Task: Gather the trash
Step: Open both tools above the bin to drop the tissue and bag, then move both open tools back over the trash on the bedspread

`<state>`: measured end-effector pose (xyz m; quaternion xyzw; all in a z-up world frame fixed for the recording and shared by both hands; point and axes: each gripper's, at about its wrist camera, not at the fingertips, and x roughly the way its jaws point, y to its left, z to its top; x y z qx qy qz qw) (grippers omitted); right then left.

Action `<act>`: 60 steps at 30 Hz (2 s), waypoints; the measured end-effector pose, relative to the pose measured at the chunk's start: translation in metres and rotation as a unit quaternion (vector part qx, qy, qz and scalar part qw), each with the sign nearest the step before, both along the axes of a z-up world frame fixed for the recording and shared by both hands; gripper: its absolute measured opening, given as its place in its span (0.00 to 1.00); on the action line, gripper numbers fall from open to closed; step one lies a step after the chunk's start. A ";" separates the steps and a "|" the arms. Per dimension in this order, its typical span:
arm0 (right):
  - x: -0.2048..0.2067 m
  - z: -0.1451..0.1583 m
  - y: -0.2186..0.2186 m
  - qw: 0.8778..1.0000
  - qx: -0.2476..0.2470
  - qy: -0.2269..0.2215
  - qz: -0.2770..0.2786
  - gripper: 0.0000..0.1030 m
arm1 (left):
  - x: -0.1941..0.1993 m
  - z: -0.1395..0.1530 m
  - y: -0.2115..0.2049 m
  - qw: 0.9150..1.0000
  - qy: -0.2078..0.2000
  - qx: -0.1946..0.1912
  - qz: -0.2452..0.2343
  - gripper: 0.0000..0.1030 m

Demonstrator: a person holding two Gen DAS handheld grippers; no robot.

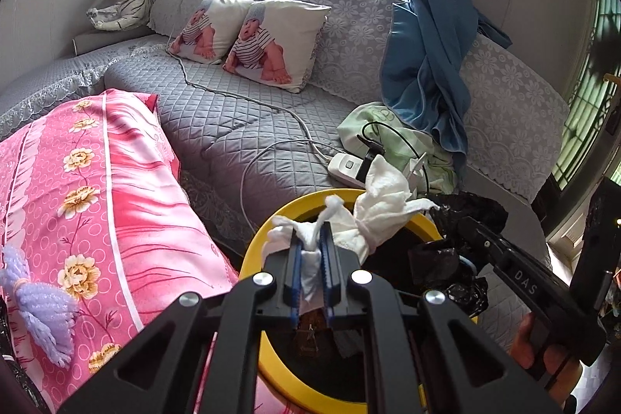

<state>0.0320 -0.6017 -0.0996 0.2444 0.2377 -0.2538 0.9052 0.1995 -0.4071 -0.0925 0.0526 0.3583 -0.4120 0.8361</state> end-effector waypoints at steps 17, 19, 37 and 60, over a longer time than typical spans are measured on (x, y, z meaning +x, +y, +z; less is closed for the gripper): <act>-0.007 0.003 -0.005 1.000 0.009 -0.002 -0.019 0.38 | 0.016 0.024 0.031 0.998 0.002 -0.033 0.060 0.31; -0.008 0.007 -0.001 1.000 0.006 -0.007 -0.013 0.38 | 0.018 0.036 0.042 0.997 -0.007 -0.043 0.069 0.31; 0.070 0.062 0.139 0.973 -0.049 -0.032 0.225 0.44 | 0.023 0.110 0.292 0.960 -0.124 -0.030 0.251 0.45; 0.170 0.018 0.287 0.904 -0.147 0.079 0.393 0.65 | 0.099 0.013 0.384 0.938 -0.011 0.052 0.342 0.78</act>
